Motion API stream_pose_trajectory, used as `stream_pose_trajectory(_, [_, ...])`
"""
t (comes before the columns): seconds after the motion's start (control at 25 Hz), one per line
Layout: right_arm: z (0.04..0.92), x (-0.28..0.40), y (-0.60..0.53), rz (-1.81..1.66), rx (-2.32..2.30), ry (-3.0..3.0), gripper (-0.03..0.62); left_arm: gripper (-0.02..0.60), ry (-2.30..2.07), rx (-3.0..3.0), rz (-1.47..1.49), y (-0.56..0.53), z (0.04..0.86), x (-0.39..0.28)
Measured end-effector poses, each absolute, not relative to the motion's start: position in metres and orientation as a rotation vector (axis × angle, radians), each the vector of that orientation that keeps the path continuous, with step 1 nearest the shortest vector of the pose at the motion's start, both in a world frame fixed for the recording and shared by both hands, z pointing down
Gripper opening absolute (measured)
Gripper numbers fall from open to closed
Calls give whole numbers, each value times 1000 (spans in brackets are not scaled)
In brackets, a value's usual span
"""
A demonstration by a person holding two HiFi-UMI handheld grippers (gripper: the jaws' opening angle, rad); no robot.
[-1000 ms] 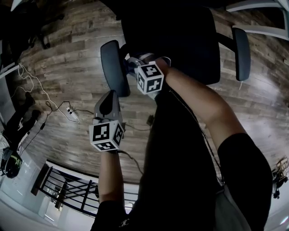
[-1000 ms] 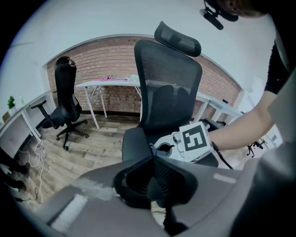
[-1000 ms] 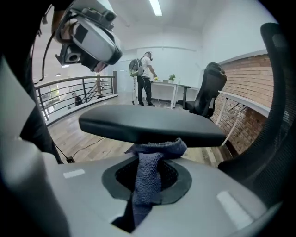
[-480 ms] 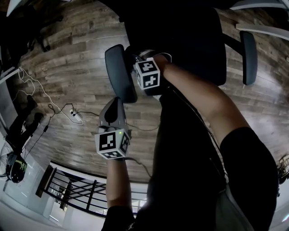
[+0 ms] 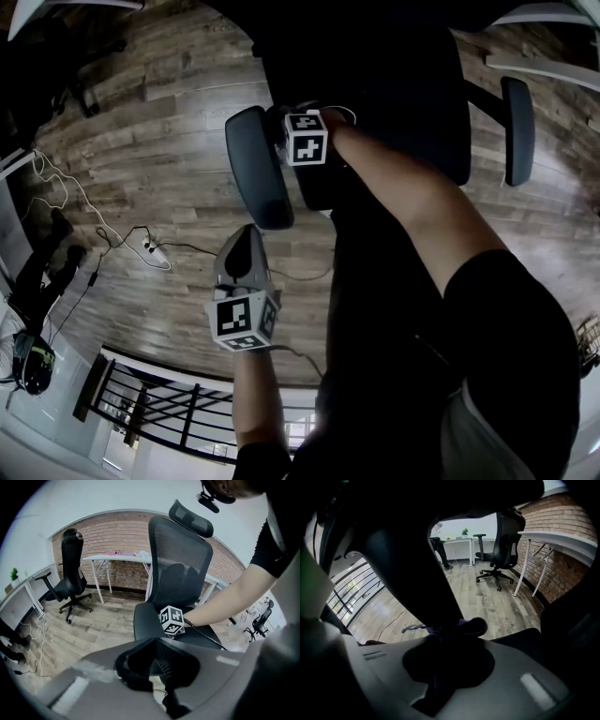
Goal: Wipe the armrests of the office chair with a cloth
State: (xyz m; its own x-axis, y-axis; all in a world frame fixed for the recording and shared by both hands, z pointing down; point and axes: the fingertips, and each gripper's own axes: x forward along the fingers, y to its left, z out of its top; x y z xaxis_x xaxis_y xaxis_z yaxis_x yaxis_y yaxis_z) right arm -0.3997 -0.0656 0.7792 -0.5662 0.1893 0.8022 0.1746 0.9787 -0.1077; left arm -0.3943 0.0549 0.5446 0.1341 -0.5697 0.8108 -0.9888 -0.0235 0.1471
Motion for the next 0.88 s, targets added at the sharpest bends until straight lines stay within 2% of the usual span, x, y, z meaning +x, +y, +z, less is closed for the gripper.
stream_pose_trajectory(0.24, [767, -396, -68, 19, -243, -2171, 46, 6, -1565, 1643, 674, 51, 535, -399])
stream_pose_trajectory(0.52, [690, -386, -58, 29, -282, -2323, 46, 6, -1599, 1636, 622, 42, 518, -404])
stream_pose_trajectory(0.88, [664, -348, -47, 137, -255, -2284, 46, 6, -1753, 1555, 573, 18, 478, -453])
